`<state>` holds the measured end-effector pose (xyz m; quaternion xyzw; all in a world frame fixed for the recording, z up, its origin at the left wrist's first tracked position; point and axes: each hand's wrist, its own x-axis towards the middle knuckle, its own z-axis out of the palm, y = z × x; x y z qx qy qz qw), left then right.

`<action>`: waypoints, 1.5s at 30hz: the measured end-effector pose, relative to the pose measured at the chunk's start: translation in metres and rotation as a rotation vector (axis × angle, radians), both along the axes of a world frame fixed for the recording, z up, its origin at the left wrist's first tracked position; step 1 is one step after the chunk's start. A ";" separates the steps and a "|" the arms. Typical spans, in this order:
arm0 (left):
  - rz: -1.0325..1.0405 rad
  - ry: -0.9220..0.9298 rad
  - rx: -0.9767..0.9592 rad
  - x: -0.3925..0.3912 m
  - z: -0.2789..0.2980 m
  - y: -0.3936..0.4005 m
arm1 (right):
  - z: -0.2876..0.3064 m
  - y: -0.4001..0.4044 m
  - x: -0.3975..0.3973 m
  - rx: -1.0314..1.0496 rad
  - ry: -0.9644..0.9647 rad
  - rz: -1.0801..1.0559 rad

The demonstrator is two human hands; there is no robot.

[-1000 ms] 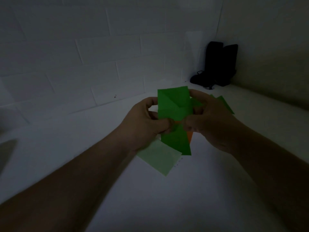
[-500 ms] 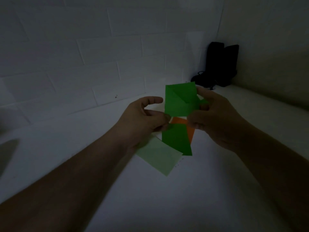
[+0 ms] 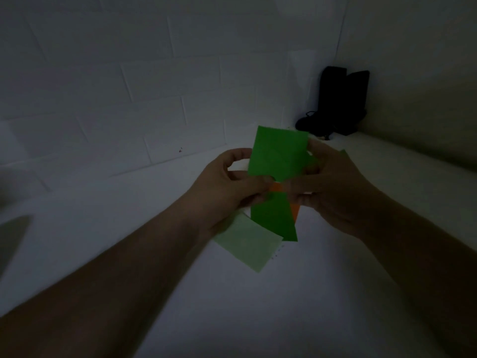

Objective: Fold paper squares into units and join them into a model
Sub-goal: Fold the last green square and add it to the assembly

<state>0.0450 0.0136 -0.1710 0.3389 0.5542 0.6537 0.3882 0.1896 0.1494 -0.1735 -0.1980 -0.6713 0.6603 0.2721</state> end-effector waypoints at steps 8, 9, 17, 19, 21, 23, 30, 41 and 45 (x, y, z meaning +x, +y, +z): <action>0.077 0.107 0.028 -0.001 -0.002 -0.001 | 0.000 -0.003 0.000 0.034 0.001 0.038; 0.078 0.112 0.032 -0.002 -0.002 -0.001 | 0.000 -0.003 0.001 0.041 -0.007 0.020; 0.032 0.041 0.089 -0.003 -0.005 0.003 | 0.009 -0.009 0.004 0.191 -0.060 -0.074; 0.052 0.120 0.066 -0.004 -0.006 0.002 | 0.011 -0.009 0.003 0.219 -0.029 -0.119; 0.092 0.299 0.038 -0.006 -0.008 0.001 | 0.011 -0.009 0.003 0.275 0.003 -0.170; 0.126 0.455 0.013 -0.006 -0.009 -0.001 | 0.009 -0.008 0.003 0.323 0.027 -0.192; 0.167 0.399 0.084 -0.005 -0.007 -0.004 | 0.000 0.001 0.005 0.752 -0.215 -0.244; 0.134 0.430 0.044 0.000 -0.003 -0.006 | -0.001 -0.007 0.006 1.125 -0.202 -0.156; 0.119 0.415 0.034 0.002 -0.002 -0.007 | 0.002 -0.010 0.007 1.091 -0.209 -0.095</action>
